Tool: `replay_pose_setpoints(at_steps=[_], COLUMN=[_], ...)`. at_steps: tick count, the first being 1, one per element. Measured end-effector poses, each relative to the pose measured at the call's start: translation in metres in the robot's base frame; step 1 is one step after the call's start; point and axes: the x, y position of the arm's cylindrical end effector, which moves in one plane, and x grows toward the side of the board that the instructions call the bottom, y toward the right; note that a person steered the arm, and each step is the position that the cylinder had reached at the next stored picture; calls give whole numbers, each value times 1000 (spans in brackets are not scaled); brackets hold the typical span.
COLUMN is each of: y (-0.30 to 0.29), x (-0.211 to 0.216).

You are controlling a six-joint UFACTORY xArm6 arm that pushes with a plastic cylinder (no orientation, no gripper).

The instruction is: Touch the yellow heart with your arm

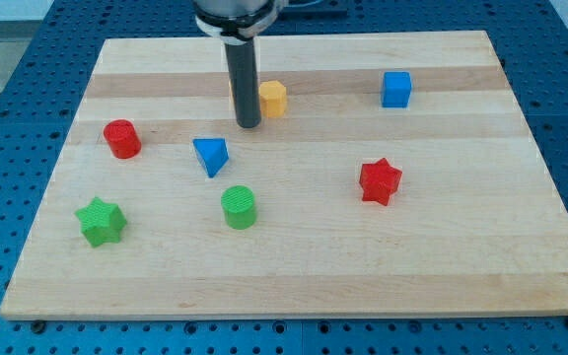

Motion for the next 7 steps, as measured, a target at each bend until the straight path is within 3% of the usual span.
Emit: replay_pose_setpoints(at_steps=[2,4,7], y=[-33,-37,-27], x=[-5,-36,-37])
